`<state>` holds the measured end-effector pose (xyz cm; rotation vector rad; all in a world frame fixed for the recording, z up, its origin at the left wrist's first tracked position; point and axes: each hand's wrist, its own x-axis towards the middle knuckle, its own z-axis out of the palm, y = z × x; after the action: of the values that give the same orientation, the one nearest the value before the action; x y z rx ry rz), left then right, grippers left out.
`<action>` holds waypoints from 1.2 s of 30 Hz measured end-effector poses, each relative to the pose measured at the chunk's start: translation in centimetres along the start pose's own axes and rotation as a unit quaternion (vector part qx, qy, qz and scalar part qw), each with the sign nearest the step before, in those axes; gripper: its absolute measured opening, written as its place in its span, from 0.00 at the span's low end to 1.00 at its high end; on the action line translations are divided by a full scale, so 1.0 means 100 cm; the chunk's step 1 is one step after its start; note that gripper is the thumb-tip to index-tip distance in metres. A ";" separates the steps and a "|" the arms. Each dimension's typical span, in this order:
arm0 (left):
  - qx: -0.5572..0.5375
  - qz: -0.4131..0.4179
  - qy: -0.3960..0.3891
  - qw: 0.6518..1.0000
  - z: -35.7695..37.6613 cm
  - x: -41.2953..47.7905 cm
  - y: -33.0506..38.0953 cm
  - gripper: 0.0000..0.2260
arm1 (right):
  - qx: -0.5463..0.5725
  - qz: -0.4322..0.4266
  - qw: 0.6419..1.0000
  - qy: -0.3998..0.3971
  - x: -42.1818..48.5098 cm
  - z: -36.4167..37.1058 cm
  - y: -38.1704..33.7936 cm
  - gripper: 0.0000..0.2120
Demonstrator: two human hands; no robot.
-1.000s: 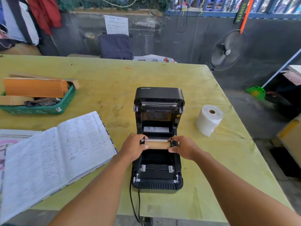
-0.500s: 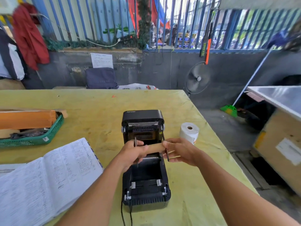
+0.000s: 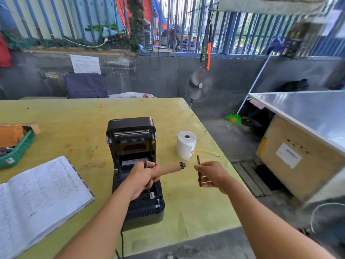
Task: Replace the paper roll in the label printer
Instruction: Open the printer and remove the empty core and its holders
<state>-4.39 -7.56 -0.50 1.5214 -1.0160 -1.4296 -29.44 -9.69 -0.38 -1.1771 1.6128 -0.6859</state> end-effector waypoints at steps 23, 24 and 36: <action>0.009 -0.124 0.055 0.991 0.136 0.088 -0.065 0.12 | -0.239 0.021 0.970 0.036 0.111 -0.055 0.122 0.21; 0.007 -0.123 0.055 0.991 0.136 0.090 -0.064 0.12 | -0.124 0.033 0.992 0.016 0.112 -0.054 0.115 0.24; -0.024 -0.106 0.064 0.992 0.127 0.102 -0.036 0.06 | 0.305 0.113 0.945 0.039 0.132 -0.075 0.055 0.10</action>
<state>-16.50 -16.05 -8.10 1.7020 -0.7557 -1.4665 -39.01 -20.65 -7.44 -0.5101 1.4159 -0.9962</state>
